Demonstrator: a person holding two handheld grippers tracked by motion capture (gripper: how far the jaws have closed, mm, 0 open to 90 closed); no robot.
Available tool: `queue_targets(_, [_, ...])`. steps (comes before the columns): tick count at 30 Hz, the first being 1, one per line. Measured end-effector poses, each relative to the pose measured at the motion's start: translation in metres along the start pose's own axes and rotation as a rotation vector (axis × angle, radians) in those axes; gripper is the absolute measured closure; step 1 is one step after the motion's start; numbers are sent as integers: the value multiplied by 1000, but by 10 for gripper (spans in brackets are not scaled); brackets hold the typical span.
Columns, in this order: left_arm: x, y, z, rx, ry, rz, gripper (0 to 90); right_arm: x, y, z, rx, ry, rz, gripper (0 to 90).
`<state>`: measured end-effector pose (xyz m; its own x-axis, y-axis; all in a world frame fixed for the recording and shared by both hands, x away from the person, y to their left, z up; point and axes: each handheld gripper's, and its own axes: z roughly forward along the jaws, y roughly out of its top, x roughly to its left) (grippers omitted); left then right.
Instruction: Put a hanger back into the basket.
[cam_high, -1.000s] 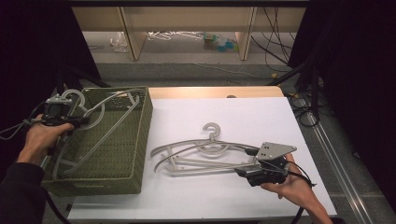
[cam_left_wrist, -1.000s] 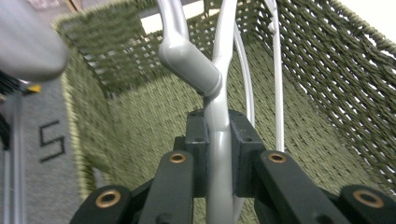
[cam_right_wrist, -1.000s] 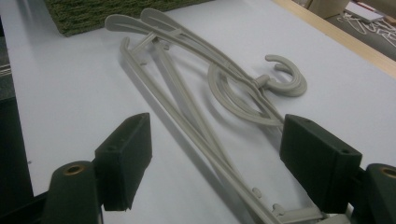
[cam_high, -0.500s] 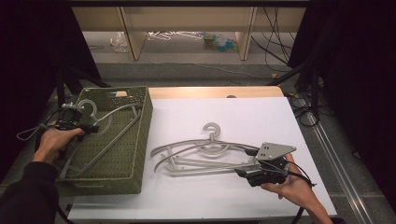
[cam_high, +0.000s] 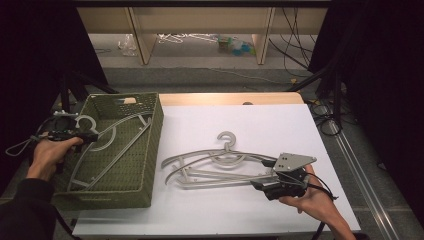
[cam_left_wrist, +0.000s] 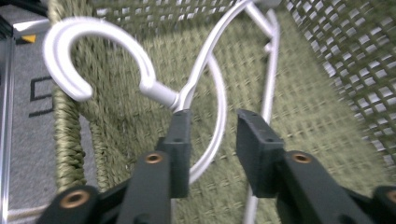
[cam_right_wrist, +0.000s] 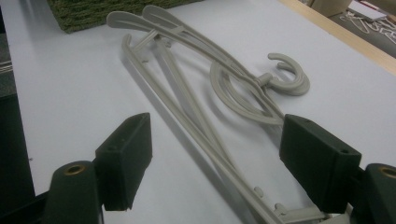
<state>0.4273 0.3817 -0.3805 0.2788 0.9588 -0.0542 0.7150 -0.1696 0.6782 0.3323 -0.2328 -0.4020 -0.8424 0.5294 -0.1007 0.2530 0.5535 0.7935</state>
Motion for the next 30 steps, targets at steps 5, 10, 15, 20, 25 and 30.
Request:
queue_targets(5, [-24,-7,-35,-172,-24,-25,559,-2,-1,0,-1,-3,11,261])
queue_targets(10, [-52,-21,-64,-302,-71,-16,490,-3,-2,1,-13,-17,25,257])
queue_targets(15, [-91,-39,-78,-410,-167,-26,422,-3,-3,3,-26,-32,40,256])
queue_targets(20, [-140,-63,-73,-451,-283,-3,339,-4,-5,6,-56,-46,59,250])
queue_targets(25, [-187,-83,-54,-413,-369,97,291,-5,-9,10,-56,-51,79,244])
queue_targets(30, [-223,-93,-44,-418,-409,183,219,-7,-12,12,-54,-52,89,237])
